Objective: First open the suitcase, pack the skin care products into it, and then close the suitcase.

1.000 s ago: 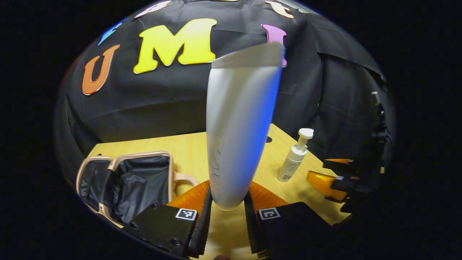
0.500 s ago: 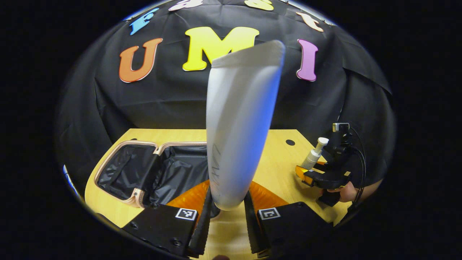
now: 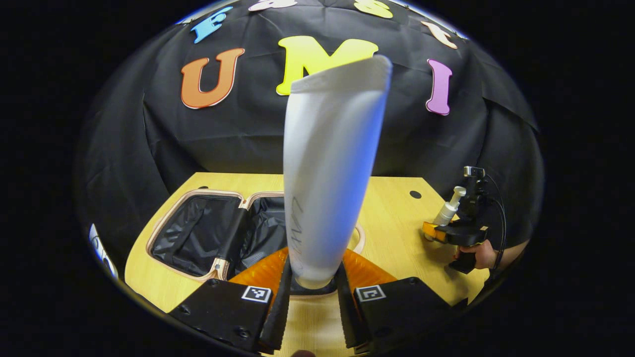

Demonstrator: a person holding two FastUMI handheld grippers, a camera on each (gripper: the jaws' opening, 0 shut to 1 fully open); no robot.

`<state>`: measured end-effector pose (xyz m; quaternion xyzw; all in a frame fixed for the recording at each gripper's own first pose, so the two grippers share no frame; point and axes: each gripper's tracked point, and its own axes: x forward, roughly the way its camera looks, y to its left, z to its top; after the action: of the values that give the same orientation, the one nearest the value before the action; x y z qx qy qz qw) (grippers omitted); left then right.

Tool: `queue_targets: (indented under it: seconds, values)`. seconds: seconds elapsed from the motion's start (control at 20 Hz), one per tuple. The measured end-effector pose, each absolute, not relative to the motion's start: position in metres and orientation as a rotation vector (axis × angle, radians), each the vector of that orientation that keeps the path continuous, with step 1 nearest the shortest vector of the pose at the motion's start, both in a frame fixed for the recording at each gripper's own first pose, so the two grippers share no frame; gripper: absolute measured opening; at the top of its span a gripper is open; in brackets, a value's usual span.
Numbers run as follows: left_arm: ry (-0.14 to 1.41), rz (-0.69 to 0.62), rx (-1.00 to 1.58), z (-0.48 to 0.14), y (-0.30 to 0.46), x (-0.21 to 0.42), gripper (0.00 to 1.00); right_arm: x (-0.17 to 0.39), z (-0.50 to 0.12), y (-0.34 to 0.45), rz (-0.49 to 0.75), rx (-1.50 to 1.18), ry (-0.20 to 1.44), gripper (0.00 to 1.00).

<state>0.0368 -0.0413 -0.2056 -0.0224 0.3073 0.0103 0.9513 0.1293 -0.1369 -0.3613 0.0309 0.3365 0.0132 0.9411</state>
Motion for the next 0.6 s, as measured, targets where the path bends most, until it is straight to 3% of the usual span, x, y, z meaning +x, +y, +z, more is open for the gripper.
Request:
queue_targets:
  seconds: [0.4, 0.6]
  values:
    - [0.738, -0.12, -0.179, -0.261, 0.027, 0.074, 0.47, 0.06, -0.244, -0.103, 0.129, 0.124, 0.648, 0.47]
    - [0.808, -0.145, -0.309, -0.305, 0.05, 0.095, 0.47, 0.023, -0.195, -0.096, 0.11, 0.199, 0.645, 0.47]
